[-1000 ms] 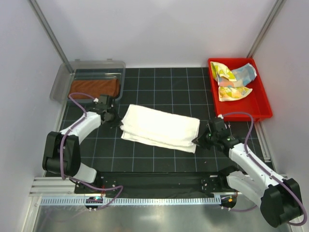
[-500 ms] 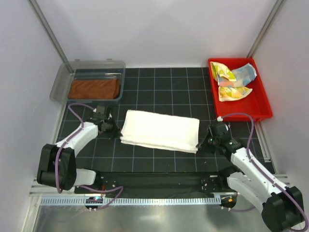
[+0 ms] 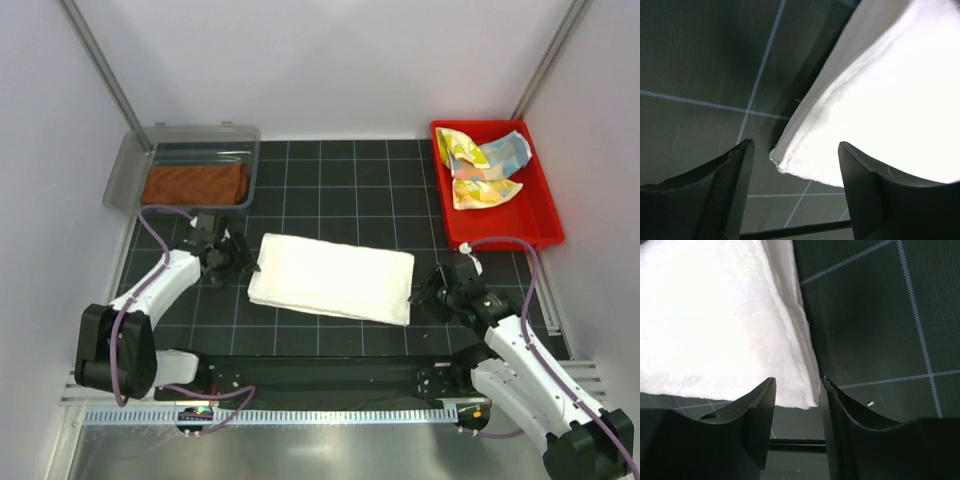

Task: Fold and stack the towels
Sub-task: Fold the towel, then neatly place the folded towel into the bin

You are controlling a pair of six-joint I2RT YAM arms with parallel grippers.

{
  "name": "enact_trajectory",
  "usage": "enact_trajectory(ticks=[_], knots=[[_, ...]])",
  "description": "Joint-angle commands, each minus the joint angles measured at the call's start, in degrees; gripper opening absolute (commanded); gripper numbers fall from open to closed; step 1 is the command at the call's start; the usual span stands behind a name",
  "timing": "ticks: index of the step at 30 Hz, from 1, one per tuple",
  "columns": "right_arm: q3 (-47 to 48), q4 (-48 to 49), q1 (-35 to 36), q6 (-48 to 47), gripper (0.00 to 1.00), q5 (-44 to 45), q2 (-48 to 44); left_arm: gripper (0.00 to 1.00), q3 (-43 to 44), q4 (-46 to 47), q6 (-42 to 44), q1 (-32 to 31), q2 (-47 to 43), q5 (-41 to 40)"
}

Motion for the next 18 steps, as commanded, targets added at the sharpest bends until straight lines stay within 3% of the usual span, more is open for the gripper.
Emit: enact_trajectory(ticks=[1,5,9,18], knots=[[3.53,1.38,0.09,1.28,0.48,0.27,1.21,0.74,5.26,-0.06,4.33,0.04,-2.76,-3.74],[3.97,14.02,0.09,-0.03,0.47,-4.22,11.89,0.77,8.77,3.64,8.11,0.21,4.7,2.32],[6.26,16.42,-0.25,-6.88,0.39,-2.82,20.53,0.73,12.02,4.18,12.41,0.21,12.36,10.15],[-1.56,22.32,-3.07,-9.44,0.34,-3.52,21.52,0.72,13.53,3.03,14.09,0.21,18.87,10.41]])
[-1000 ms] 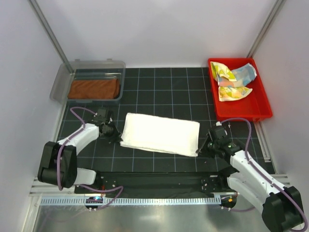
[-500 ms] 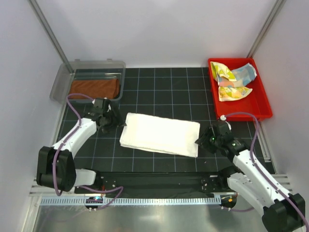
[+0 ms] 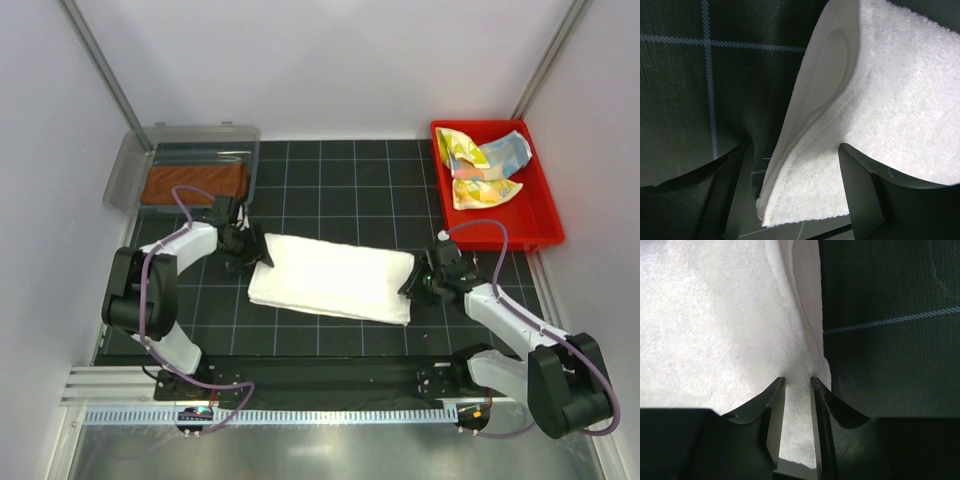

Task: Fold and stack the towels
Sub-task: Neatly place the folded towel into the bin

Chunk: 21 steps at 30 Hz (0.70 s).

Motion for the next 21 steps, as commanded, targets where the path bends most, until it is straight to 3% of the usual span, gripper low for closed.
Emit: enact_trajectory(ticks=[1,12,15,18,19,21], knots=[[-2.77,3.06,-0.82,-2.38,0.34,1.07,-1.45,0.71,2.32,0.15,1.96,0.17,1.51,2.88],[0.13,1.48,-1.08,-3.17,0.39,1.24,-6.03,0.63,1.61,1.81,1.61,-1.32,4.5,3.67],[-0.48,2.79,-1.0,-1.95,0.42,-0.76,-6.03,0.45,2.4,1.73,0.91,-2.55,4.95,4.46],[-3.63,8.14,-1.0,1.04,0.42,-2.97,-3.32,0.23,4.06,0.77,-0.14,-4.13,4.16,4.28],[-4.43,11.12,-1.0,2.44,0.42,-4.02,-2.17,0.12,5.38,-0.11,-0.76,-5.27,3.89,3.07],[-6.79,14.56,-1.0,4.11,0.42,-4.47,0.63,0.03,8.02,-4.31,-0.94,-6.42,3.8,0.95]])
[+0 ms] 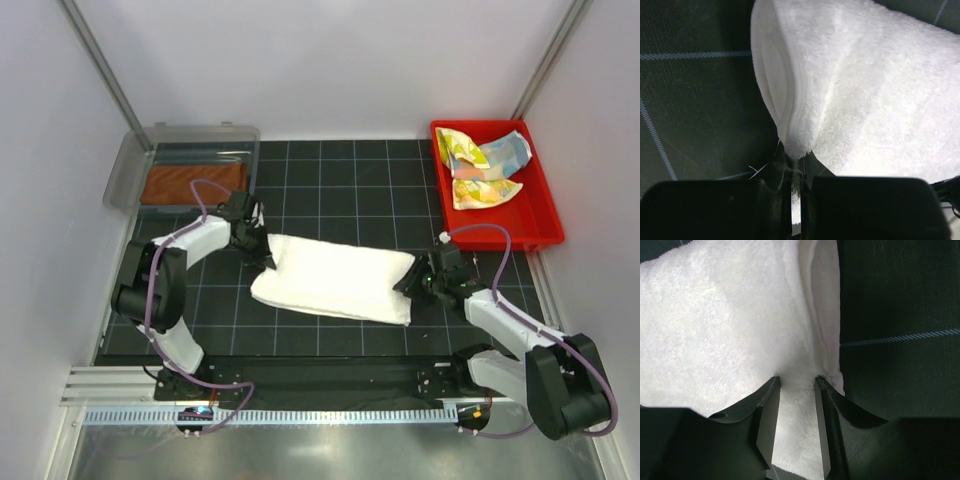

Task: Fold and stack the towels
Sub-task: Neatly place the folded towel into the bin

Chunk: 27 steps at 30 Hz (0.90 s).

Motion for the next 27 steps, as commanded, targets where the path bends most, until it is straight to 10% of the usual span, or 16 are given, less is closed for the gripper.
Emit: enact_trajectory(ticks=[1,10,27], knots=[[-3.75,8.86,-0.36,4.14,0.42,-1.59,3.95,0.0,8.21,-5.51,-0.81,-2.57,0.44,-2.02],[3.09,22.75,-0.27,5.38,0.41,5.62,23.42,0.0,28.68,-15.98,-4.32,-5.39,3.42,-15.74],[48.7,30.5,-0.36,6.35,0.42,-7.11,64.94,0.0,74.51,-25.66,8.07,0.49,26.89,-30.78]])
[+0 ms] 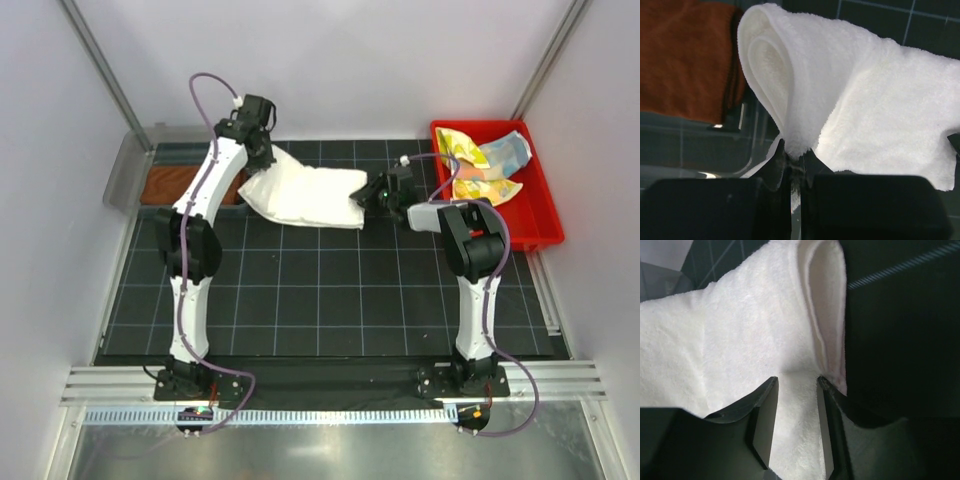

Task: Fold and stack the towels
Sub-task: Neatly place the folded towel into the bin

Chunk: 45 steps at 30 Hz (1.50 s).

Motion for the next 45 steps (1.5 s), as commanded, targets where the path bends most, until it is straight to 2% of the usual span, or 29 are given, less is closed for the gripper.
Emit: enact_trajectory(ticks=[1,4,5,6,8,12,15,22,26,45], knots=[[5.78,-3.77,0.03,-1.96,0.47,-3.66,7.02,0.0,5.97,1.32,3.35,3.12,-0.43,-2.54],[8.0,-4.9,-0.06,-2.48,0.58,-6.4,6.35,0.0,6.33,3.95,5.19,6.1,-0.42,-2.62],[7.3,-5.44,-0.06,-3.01,0.66,-6.31,4.42,0.0,6.07,5.18,6.24,7.94,-0.34,-2.45],[6.68,-5.7,-0.06,-3.19,0.82,-6.4,2.93,0.0,6.07,5.71,6.86,8.65,-0.25,-2.45],[4.5,-6.58,-0.32,-3.45,0.99,-7.44,-1.19,0.0,6.07,6.59,7.91,10.32,0.28,-2.97],[-0.43,-5.44,-0.67,-5.02,1.0,-8.77,-9.2,0.0,4.75,9.23,9.68,14.19,1.07,-4.11],[-2.81,-8.25,-0.93,-7.31,1.0,-7.9,-15.25,0.0,4.4,10.81,10.64,15.69,1.59,-6.48],[-6.77,-12.46,-2.17,-11.62,1.0,-7.1,-22.74,0.0,3.87,13.89,13.09,18.06,2.21,-10.96],[-7.3,-13.26,-2.6,-12.15,1.0,-6.92,-23.37,0.0,3.78,15.47,15.56,21.05,2.74,-15.71],[-7.39,-14.23,-3.4,-13.56,1.0,-7.45,-24.95,0.0,4.66,20.66,20.84,29.22,7.13,-21.96]])
